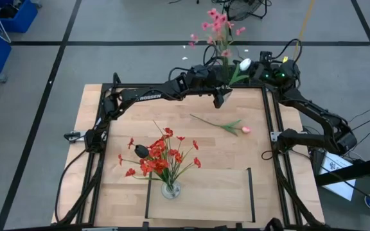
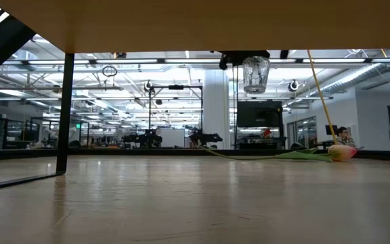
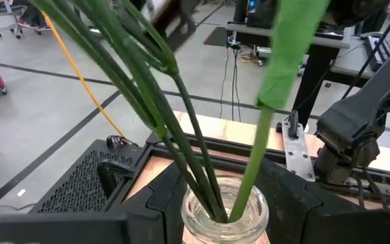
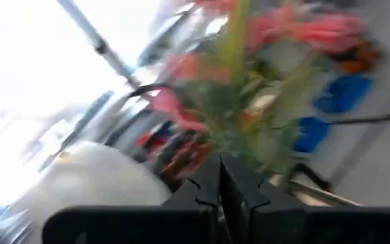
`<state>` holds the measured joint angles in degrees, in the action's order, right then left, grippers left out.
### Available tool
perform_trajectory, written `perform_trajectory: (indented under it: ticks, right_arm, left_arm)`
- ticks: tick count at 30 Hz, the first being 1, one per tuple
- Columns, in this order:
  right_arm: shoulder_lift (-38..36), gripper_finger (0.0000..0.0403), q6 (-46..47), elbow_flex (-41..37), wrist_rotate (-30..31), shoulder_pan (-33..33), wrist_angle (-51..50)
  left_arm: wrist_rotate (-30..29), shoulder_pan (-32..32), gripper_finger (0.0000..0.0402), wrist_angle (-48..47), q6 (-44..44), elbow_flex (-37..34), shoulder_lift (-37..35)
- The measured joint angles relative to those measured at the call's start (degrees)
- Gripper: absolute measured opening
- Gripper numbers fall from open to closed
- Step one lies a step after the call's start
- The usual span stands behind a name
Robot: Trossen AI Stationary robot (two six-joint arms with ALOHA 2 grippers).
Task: Pick and place flowers into a vace then onto a shelf
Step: Put the pink tulip into the transparent vase
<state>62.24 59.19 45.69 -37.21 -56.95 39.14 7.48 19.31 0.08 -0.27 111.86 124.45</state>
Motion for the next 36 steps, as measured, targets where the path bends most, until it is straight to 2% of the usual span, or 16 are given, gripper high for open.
perform_trajectory:
  ticks: [4,11,17,22,26,33,36]
  right_arm:
    - [-0.4,0.0000,-1.1,-0.2,7.1,-0.6,-8.5]
    - [-0.8,0.0015,-4.7,-0.1,5.0,-0.5,-12.3]
    - [-2.8,0.0080,-10.2,-0.1,0.9,-1.8,-24.4]
    - [-5.3,0.0129,-17.3,-0.1,-7.0,-2.3,-29.5]
    - [-6.3,0.0135,-18.8,-0.1,-10.3,-2.3,-33.7]
    - [-7.1,0.0116,-24.1,-0.1,-12.6,-2.3,-43.3]
    - [-6.2,0.0111,-24.3,-0.1,-16.0,-1.8,-45.9]
  left_arm:
    - [-0.8,0.0,0.0150,0.1,-0.1,0.0,0.0]
    - [-1.5,0.2,0.0150,-2.1,-1.0,0.0,0.0]
    - [-1.5,1.0,0.0150,-3.9,-0.3,0.0,-0.9]
    - [-0.8,2.2,0.0150,-7.8,0.0,0.0,-2.7]
    - [0.1,3.3,0.0150,-9.1,0.1,-0.1,-3.6]
    - [0.4,4.6,0.0150,-10.0,-0.4,0.0,-4.4]
    - [0.7,5.2,0.0150,-10.0,-0.1,0.0,-4.4]
